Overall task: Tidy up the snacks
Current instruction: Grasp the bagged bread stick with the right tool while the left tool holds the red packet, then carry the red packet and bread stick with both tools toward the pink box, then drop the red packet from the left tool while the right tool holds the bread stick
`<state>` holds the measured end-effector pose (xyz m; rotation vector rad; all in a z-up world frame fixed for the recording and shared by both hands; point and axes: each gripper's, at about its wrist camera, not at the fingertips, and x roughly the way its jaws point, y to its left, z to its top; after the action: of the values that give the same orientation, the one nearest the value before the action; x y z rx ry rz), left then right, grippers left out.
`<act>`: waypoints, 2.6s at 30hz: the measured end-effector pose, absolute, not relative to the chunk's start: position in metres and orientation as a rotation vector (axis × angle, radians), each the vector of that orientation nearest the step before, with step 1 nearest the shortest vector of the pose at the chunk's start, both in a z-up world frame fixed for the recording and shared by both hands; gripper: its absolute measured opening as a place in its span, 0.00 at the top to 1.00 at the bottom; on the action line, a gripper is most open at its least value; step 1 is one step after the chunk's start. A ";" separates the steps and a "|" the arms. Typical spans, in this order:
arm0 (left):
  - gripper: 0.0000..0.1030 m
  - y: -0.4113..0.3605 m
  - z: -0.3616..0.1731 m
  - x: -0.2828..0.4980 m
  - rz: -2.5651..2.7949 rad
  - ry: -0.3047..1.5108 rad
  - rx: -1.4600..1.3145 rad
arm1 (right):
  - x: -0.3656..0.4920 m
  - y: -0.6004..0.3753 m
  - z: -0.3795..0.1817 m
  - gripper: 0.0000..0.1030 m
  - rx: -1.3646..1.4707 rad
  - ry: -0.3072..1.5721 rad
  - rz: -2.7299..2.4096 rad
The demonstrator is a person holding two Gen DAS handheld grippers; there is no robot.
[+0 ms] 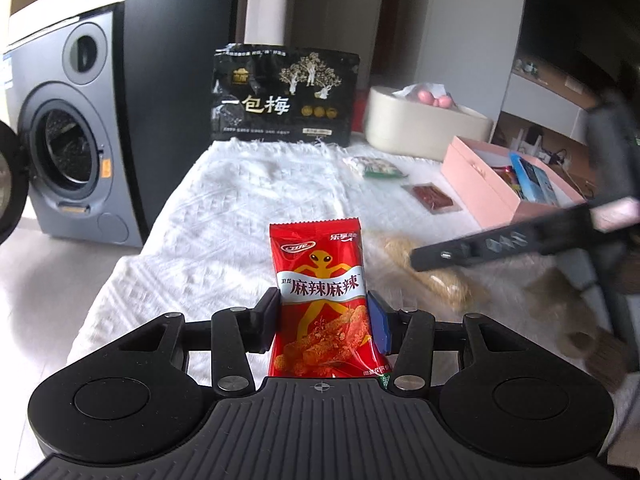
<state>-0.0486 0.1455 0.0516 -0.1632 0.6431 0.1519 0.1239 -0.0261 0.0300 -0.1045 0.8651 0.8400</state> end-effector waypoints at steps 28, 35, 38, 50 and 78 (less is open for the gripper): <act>0.50 -0.061 0.105 0.044 -0.247 0.627 -0.007 | 0.008 -0.266 0.125 0.72 -0.011 0.531 0.468; 0.50 -0.087 0.126 0.098 -0.185 0.525 0.017 | 0.019 -0.287 0.100 0.72 0.051 0.572 0.424; 0.50 -0.092 0.124 0.113 -0.144 0.500 0.043 | 0.026 -0.289 0.090 0.72 0.074 0.594 0.421; 0.45 -0.059 0.049 0.197 -0.212 0.712 -0.108 | 0.040 -0.259 0.062 0.72 0.105 0.664 0.448; 0.47 -0.048 0.067 0.147 -0.294 0.542 -0.163 | 0.046 -0.229 0.040 0.72 0.118 0.743 0.461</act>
<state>0.1475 -0.0476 0.0666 -0.1625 0.5418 -0.2936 0.0455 -0.2292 0.0402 0.1179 0.7427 0.4613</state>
